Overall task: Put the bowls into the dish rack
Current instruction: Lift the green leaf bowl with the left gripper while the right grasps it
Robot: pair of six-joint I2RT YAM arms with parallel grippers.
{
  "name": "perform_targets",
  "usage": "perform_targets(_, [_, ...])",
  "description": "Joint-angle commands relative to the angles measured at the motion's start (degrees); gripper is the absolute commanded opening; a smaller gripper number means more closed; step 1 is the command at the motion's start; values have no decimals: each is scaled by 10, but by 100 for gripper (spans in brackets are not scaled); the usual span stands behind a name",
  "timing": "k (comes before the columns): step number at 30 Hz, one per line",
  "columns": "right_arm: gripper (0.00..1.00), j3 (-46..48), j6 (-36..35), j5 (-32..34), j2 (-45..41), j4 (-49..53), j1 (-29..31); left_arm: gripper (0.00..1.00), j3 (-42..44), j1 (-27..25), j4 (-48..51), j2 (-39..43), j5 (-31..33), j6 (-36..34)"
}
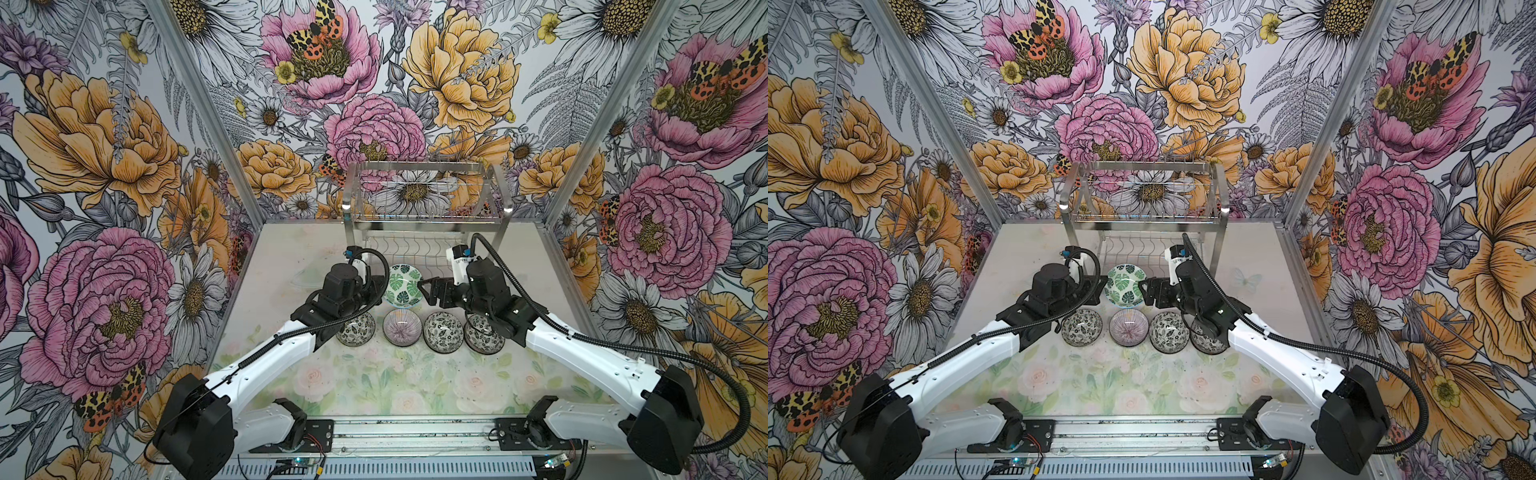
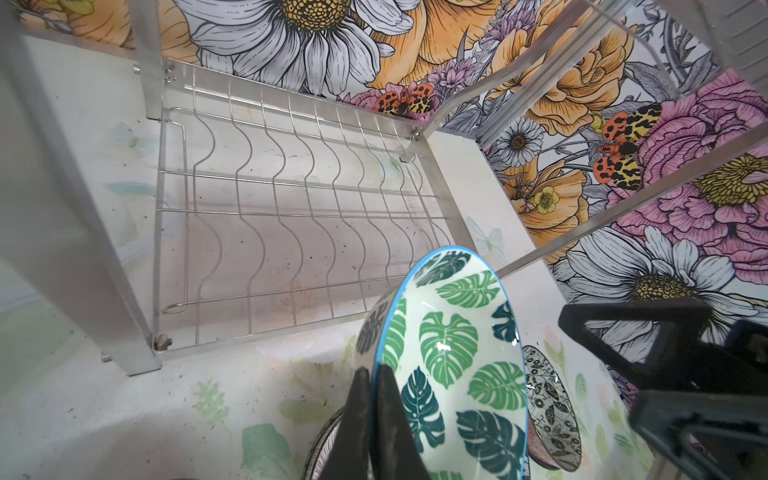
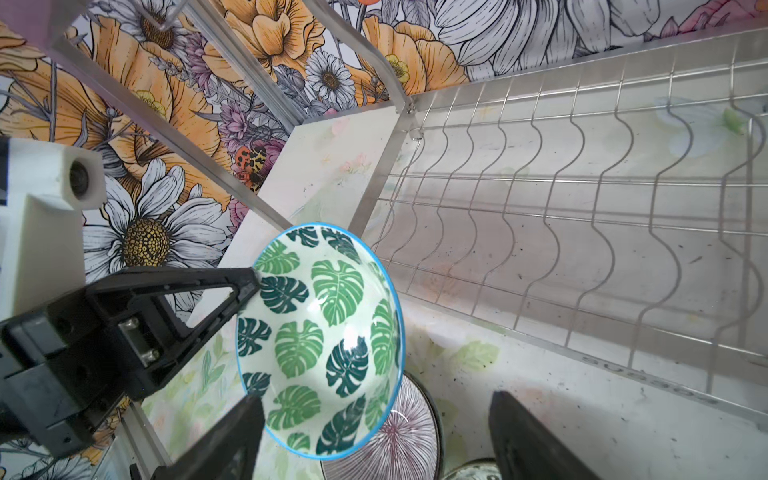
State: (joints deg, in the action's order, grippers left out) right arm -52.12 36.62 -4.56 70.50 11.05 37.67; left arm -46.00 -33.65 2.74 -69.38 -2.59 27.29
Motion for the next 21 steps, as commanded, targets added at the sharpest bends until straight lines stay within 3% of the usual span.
perform_targets(1, [78, 13, 33, 39, 9, -33, 6, 0, -30, -12, -87, -9, -23, 13])
perform_targets(8, [62, 23, 48, 59, 35, -61, 7, 0, -34, -23, -103, -23, -31, 19])
perform_targets(15, [36, 23, 58, 66, 54, -92, 7, 0, -32, -25, -105, -21, -36, 19])
perform_targets(21, [21, 14, 54, 71, 60, -94, 10, 0, -28, -30, -109, -22, -41, 22])
